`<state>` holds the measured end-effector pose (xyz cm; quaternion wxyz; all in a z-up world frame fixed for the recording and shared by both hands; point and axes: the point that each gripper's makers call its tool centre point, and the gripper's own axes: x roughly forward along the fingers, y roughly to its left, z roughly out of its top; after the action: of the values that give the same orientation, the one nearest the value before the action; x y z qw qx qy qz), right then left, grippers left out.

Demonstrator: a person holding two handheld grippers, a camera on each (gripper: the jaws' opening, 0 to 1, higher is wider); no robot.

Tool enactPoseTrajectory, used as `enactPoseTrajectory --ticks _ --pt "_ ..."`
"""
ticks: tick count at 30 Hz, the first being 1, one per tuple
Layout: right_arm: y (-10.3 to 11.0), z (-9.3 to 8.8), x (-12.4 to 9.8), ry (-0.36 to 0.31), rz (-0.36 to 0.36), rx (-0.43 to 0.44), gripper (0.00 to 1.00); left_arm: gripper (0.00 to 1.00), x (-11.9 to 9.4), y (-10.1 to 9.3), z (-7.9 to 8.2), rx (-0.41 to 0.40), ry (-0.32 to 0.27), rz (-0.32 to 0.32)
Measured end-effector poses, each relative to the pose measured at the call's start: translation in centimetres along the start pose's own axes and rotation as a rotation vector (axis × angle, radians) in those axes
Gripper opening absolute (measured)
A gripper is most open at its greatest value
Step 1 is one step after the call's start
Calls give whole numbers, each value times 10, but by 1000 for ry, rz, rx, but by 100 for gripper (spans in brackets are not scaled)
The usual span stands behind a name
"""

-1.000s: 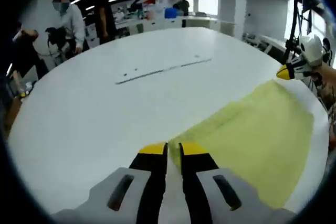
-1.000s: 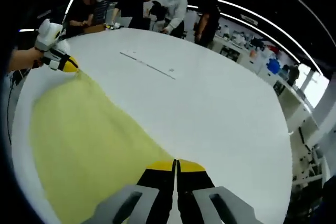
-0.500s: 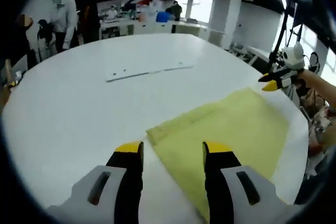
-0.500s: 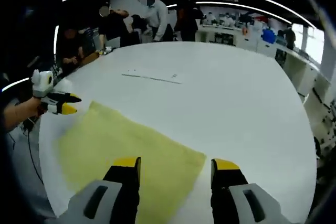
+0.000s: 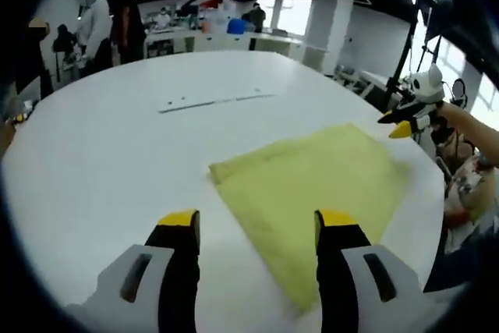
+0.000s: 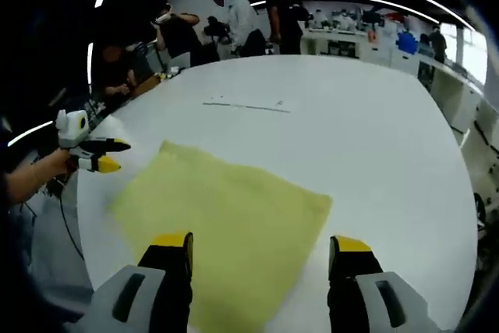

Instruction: Fold the garment on the visible template until the final outline fits inside the template.

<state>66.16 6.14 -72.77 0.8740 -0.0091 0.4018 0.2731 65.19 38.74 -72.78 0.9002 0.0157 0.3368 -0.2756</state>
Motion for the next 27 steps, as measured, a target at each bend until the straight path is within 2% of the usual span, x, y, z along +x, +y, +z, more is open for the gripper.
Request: enactPoseTrajectory --ticks 11,16,19,23,26,27 --pt "16 -44 -14 51 22 16 68 54 -15 -16 -41 -29 46 -14" --pt "21 -60 -22 63 35 38 63 50 -17 -23 -56 -25 69 -18" --pt "23 -68 -25 68 34 46 58 44 -18 -29 -62 -35 74 -31" --pt "28 -80 -28 79 45 65 51 26 -18 -34 -69 -41 76 -34" --pt "28 -87 -29 81 36 69 46 27 -17 -34 -73 -49 83 -30" --pt "28 -90 -29 82 31 64 41 26 -17 -34 -74 -54 85 -31"
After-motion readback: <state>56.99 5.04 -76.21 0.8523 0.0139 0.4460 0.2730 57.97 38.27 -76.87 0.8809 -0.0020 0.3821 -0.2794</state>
